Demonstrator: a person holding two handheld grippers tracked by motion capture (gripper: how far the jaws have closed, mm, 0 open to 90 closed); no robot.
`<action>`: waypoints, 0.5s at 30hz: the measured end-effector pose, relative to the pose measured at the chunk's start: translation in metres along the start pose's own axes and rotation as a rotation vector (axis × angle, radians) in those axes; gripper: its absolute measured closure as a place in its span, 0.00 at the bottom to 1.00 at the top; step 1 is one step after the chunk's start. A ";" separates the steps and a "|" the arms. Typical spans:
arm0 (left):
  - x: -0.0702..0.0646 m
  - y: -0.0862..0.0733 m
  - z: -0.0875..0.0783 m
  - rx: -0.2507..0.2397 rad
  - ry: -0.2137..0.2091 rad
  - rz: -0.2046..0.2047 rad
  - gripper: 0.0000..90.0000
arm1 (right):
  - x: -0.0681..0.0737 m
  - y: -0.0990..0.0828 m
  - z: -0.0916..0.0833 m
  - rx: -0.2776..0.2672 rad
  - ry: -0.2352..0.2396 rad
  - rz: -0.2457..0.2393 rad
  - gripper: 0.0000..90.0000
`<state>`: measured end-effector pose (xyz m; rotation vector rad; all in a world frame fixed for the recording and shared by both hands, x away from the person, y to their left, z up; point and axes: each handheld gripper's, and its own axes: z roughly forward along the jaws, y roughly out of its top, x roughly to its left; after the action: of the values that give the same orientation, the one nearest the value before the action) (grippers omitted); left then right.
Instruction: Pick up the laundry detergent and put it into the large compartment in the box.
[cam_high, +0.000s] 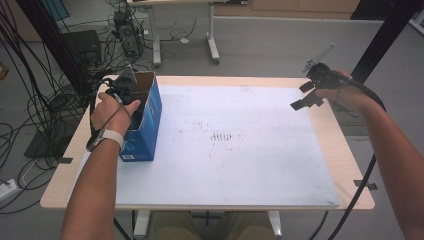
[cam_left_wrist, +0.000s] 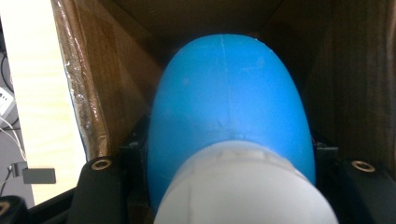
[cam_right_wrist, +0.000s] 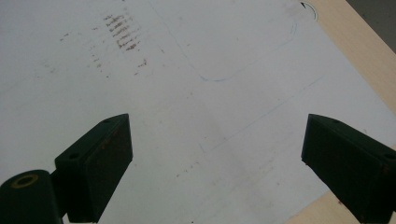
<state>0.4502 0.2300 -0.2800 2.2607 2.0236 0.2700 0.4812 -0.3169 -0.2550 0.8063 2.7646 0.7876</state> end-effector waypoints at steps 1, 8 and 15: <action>0.000 0.000 0.000 0.001 0.000 0.000 0.42 | 0.000 0.000 0.000 0.000 0.001 0.000 0.09; 0.000 0.000 0.000 0.001 -0.001 0.001 0.42 | 0.001 0.000 0.001 0.001 0.001 0.000 0.09; 0.000 -0.001 0.000 0.000 -0.006 0.000 0.42 | 0.001 0.000 0.001 -0.003 0.002 -0.002 0.09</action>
<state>0.4491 0.2300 -0.2802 2.2593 2.0202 0.2622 0.4809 -0.3164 -0.2561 0.8029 2.7650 0.7930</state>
